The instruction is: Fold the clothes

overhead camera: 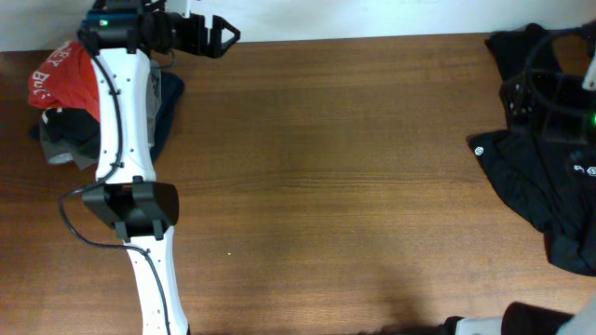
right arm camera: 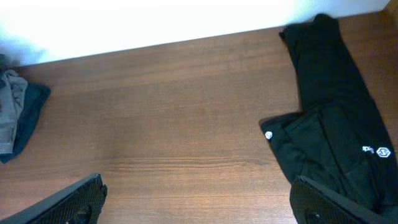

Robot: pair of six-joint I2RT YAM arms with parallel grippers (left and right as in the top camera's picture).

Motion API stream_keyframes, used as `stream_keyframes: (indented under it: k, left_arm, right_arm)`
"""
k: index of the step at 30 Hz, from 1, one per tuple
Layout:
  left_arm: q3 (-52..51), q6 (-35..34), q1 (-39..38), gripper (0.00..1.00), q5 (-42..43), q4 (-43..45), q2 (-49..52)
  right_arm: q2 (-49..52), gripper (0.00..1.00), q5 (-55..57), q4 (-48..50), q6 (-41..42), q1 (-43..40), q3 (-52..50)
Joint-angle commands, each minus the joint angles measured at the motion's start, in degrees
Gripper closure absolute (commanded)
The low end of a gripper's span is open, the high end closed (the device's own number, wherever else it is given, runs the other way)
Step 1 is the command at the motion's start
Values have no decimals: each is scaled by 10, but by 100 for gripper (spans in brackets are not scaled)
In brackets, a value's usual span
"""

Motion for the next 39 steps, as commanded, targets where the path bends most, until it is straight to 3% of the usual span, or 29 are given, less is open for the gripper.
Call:
stream_keyframes:
  k: [1, 20, 23, 29, 31, 35, 39]
  left_arm:
    - [10, -11, -13, 1, -41, -2, -24]
    - [10, -11, -16, 1, -41, -2, -24]
    - [10, -11, -16, 1, -41, -2, -24]
    - [10, -11, -16, 1, -41, -2, -24]
    - [10, -11, -16, 1, -41, -2, -24]
    - [10, -11, -16, 1, -41, -2, -24]
    - [10, -11, -16, 1, -41, -2, -24]
  right_arm:
    - [-19, 1, -3, 0, -4, 5, 2]
    - [-44, 1, 37, -3, -19, 6, -5]
    - [-97, 1, 36, 80, -22, 28, -60]
    - [-274, 1, 31, 392, -36, 91, -377]
    - [-367, 1, 17, 514, -35, 110, -549]
    - [-516, 2, -2, 691, -33, 114, -817]
    - [-649, 1, -1, 816, -33, 120, -1024]
